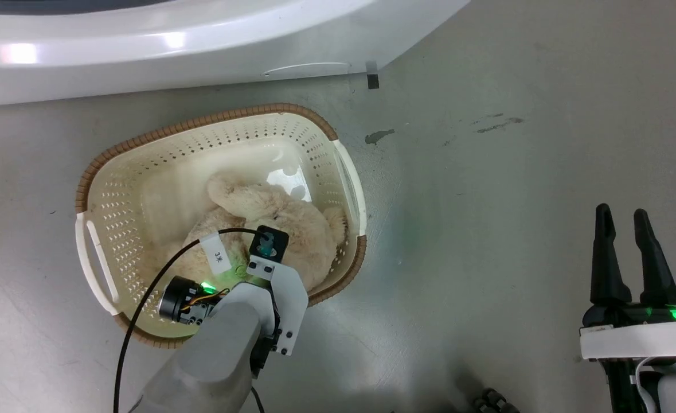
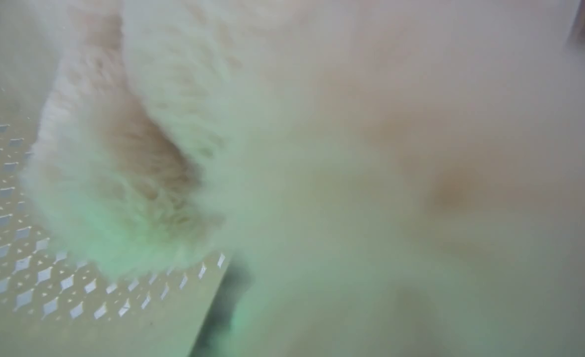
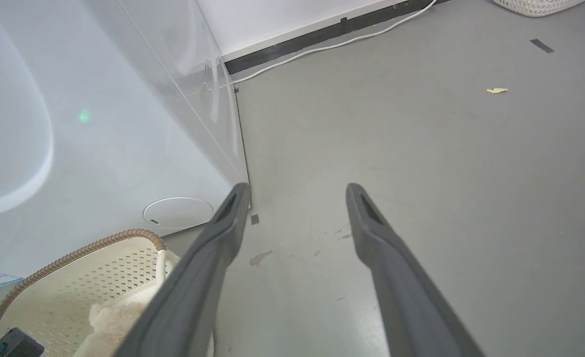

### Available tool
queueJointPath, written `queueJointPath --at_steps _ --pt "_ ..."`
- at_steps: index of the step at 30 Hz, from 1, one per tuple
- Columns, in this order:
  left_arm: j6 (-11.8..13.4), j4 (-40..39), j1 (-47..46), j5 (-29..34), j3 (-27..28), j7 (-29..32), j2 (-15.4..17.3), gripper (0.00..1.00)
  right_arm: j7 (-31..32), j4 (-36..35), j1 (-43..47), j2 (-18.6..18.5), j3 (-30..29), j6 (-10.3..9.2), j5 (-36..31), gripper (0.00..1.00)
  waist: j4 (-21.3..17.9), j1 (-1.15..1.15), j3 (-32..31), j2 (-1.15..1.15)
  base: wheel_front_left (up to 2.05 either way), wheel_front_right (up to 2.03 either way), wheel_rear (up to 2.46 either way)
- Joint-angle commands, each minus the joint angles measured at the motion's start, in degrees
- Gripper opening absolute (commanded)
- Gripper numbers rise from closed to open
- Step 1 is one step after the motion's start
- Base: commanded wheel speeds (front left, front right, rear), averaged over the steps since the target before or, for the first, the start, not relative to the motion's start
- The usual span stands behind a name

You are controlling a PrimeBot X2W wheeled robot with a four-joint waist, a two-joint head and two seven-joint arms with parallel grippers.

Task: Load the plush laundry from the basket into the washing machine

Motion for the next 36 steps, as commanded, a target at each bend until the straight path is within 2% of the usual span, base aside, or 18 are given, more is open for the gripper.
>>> queueJointPath --at_steps 1,5,12,21,27,36 --pt "-0.54 0.21 -0.86 -0.31 0.17 -0.96 -0.29 0.00 -0.26 0.29 -0.97 -0.10 -0.09 0.05 0.49 1.00 0.21 0.00 -0.37 0.00 0.00 0.00 0.00" --pt "-1.58 1.00 -0.83 -1.19 0.36 -2.82 -0.85 0.00 -0.26 0.63 -0.99 -0.10 0.06 0.05 0.38 1.00 0.78 0.00 -1.65 0.00 0.00 0.00 0.00" --pt "-4.53 0.60 -0.13 -3.80 0.62 -6.69 -2.61 0.00 -0.26 1.82 -0.39 -0.10 -0.15 0.05 -0.64 1.00 3.50 0.00 -7.35 0.00 0.00 0.00 0.00" --pt "-6.31 -2.72 3.33 -6.69 1.26 -11.45 -3.40 0.00 -0.26 3.64 1.36 -0.10 -0.05 0.05 -2.49 1.00 7.59 0.00 -15.86 0.00 0.00 0.00 0.00" --pt "-6.10 -7.19 7.36 -9.08 2.67 -15.19 -3.55 0.00 -0.26 5.19 3.51 -0.10 0.21 0.05 -3.67 1.00 10.31 0.00 -22.05 0.00 0.00 0.00 0.00" --pt "-2.68 -20.55 16.18 -11.22 5.81 -21.63 -0.83 0.00 -0.26 7.01 7.05 -0.10 0.00 0.05 -4.46 1.00 13.50 0.00 -31.25 0.00 0.00 0.00 0.00"
